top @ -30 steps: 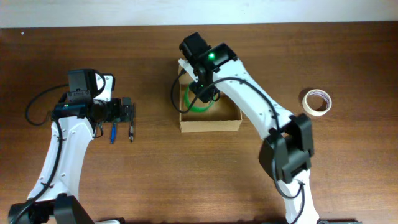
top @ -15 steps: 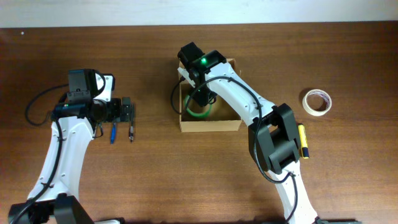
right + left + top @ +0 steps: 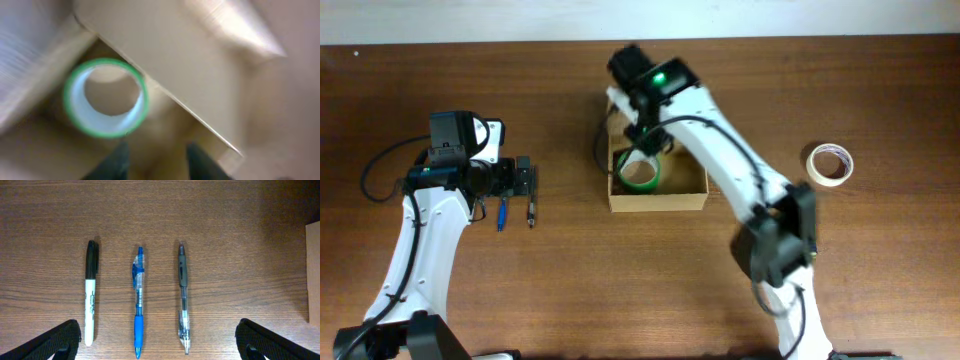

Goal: Pack container
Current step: 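Carry the green tape into the box and release it, then grasp the white tape roll with the right gripper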

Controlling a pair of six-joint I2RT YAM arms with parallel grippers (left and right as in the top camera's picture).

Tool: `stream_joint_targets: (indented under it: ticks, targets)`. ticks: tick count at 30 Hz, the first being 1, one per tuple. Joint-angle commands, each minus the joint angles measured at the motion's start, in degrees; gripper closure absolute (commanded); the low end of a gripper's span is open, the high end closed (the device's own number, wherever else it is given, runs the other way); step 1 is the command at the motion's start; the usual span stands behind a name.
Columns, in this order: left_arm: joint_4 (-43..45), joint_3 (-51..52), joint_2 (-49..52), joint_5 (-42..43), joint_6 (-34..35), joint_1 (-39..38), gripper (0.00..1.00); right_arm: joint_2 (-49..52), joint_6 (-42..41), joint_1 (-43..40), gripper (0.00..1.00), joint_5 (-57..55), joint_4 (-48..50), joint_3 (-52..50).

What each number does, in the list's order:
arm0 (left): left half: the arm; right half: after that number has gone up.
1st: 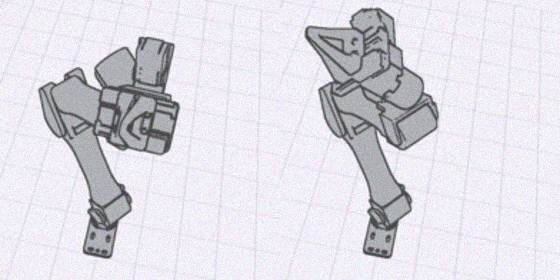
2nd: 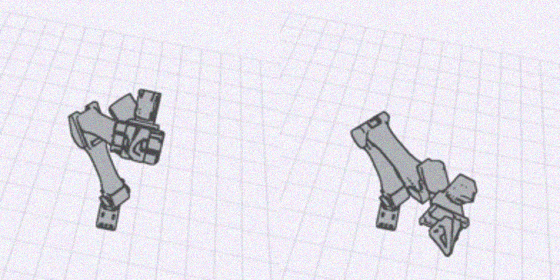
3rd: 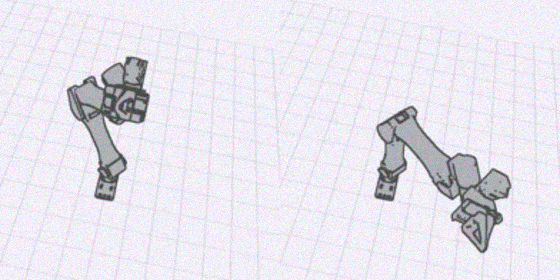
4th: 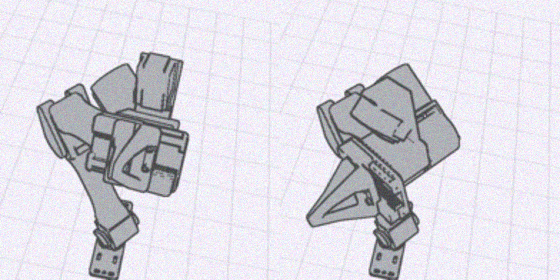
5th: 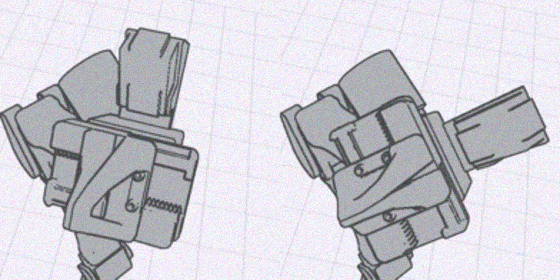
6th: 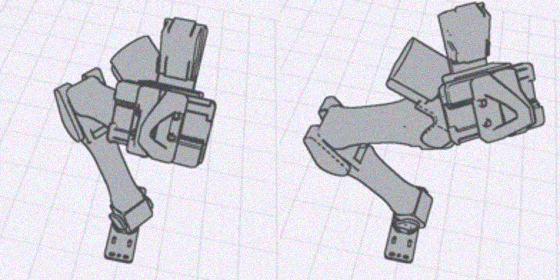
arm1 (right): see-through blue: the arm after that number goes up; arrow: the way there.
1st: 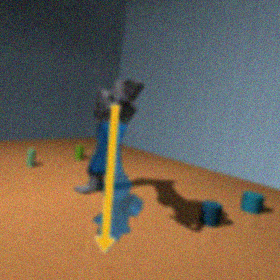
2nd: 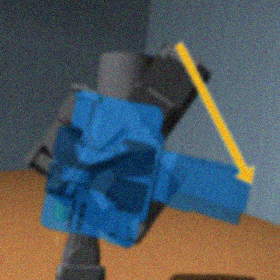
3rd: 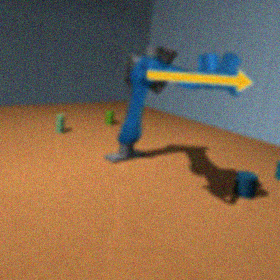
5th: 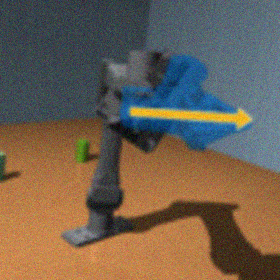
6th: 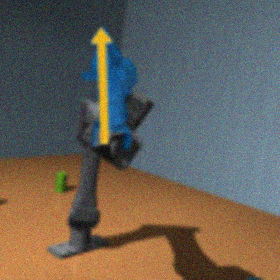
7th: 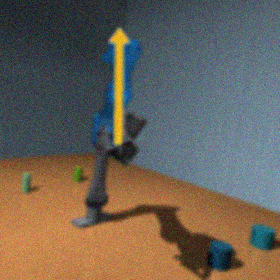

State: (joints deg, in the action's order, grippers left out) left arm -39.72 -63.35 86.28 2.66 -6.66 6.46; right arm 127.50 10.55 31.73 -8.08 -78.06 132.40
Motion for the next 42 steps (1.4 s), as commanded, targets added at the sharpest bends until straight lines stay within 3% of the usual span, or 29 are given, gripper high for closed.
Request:
stream_joint_targets:
  ticks: [1, 6, 10, 16, 26, 42]
  targets:
    - [0.00, -1.05, 0.39, 0.61, -0.94, 0.24, 0.01, -16.20, -4.72, -4.13, 0.51, -5.53, -0.48, 4.59]
    - [0.00, -1.05, 0.39, 0.61, -0.94, 0.24, 0.01, -24.39, -13.05, -19.47, 0.39, -7.63, -2.67, 4.55]
    - [0.00, -1.05, 0.39, 0.61, -0.94, 0.24, 0.01, -22.18, -23.78, -40.30, 0.37, -1.01, -8.20, 2.69]
    - [0.00, -1.05, 0.39, 0.61, -0.94, 0.24, 0.01, -15.19, -28.59, -55.54, 0.42, 9.62, -7.78, -5.64]
    - [0.00, -1.05, 0.39, 0.61, -0.94, 0.24, 0.01, -9.35, -28.63, -59.60, 0.42, 10.71, 7.80, -27.10]
    - [0.00, -1.05, 0.39, 0.61, -0.94, 0.24, 0.01, -9.03, -31.95, -56.85, 0.42, 9.14, 27.15, -45.90]
